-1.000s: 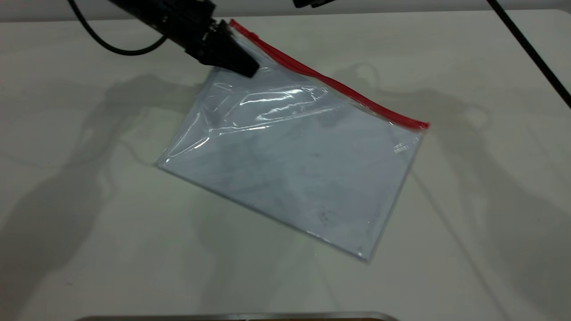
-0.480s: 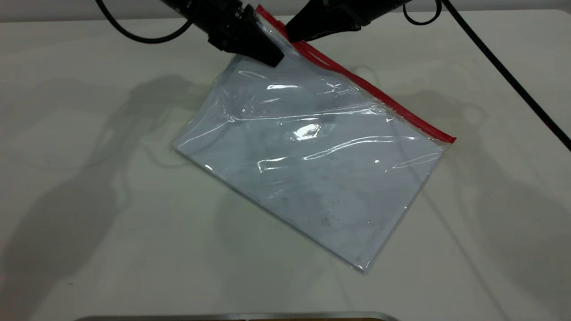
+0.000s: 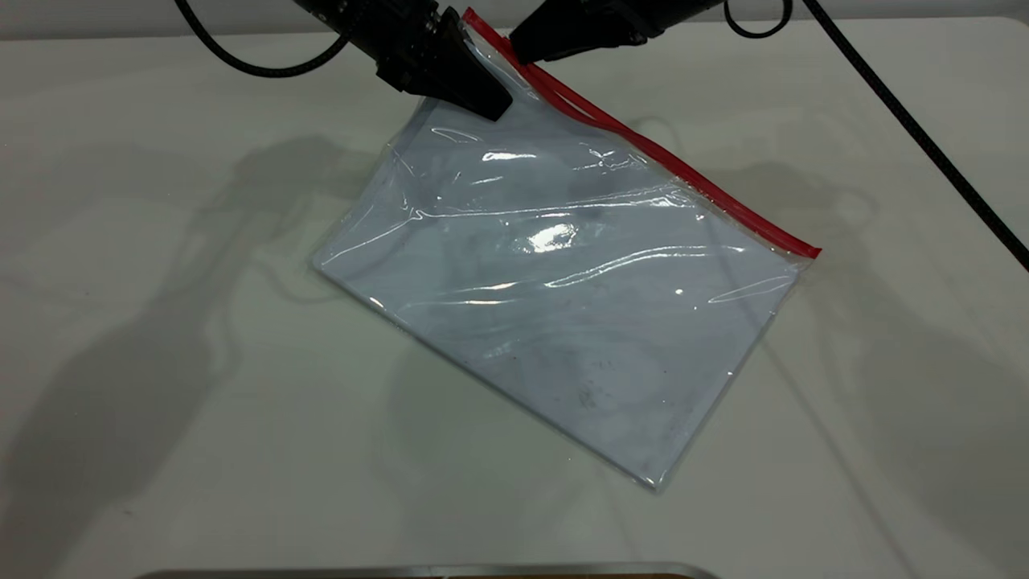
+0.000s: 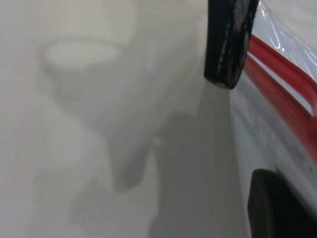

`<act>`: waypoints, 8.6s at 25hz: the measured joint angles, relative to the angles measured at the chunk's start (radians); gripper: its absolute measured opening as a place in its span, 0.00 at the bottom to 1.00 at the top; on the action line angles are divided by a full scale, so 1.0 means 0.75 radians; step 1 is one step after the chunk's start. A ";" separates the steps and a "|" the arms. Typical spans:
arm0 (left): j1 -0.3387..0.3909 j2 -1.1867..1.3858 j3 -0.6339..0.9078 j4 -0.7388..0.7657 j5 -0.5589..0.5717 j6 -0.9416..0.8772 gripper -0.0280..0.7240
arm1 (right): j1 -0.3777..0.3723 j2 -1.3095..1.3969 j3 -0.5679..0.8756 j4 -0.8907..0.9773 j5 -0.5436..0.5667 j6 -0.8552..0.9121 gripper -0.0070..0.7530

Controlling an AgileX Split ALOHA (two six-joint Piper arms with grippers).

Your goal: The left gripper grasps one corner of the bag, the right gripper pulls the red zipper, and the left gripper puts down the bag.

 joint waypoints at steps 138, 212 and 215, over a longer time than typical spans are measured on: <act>-0.221 -1.492 0.409 1.052 0.086 -1.978 0.66 | -0.324 -2.716 1.600 -1.848 0.453 1.943 0.46; 0.312 -3.658 2.246 1.280 0.040 -2.157 0.66 | -0.241 -3.355 1.663 -1.845 0.358 2.000 0.46; 0.312 -3.658 2.246 1.280 0.040 -2.157 0.66 | -0.241 -3.355 1.663 -1.845 0.358 2.000 0.46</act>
